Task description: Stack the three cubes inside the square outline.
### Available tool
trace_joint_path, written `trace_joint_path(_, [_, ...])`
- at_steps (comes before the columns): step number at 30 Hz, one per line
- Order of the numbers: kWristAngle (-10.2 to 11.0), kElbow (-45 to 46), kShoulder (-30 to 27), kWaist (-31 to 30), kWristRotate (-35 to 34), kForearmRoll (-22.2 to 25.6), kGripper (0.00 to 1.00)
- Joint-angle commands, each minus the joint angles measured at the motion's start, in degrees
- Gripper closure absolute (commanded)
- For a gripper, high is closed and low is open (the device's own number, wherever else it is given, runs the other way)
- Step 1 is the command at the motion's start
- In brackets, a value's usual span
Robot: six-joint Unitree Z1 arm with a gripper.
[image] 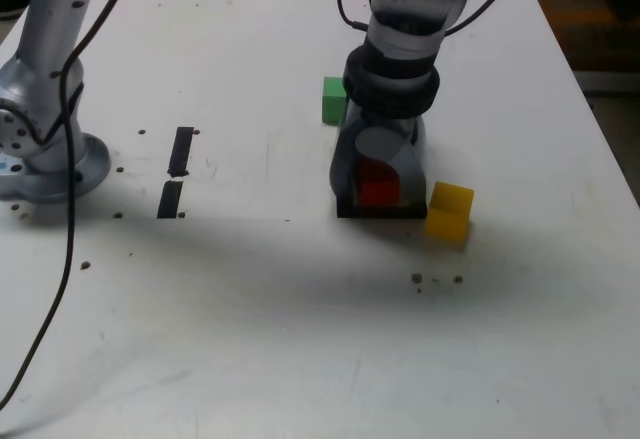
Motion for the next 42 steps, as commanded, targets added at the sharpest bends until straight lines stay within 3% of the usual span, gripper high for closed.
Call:
trace_joint_path(1, [0.26,0.48,-0.61,0.27,0.05,-0.3,0.83])
trace_joint_path(10, [1.58,1.33,-1.35,0.6,0.05,-1.48,0.8])
trace_joint_path(14, [1.8,1.63,-1.44,0.7,0.08,-1.87,0.74])
trace_joint_path(32, [1.86,2.36,-2.14,0.74,0.71,-1.79,0.16])
trace_joint_path(42, [3.36,2.71,-3.42,0.74,-0.94,0.33,0.01])
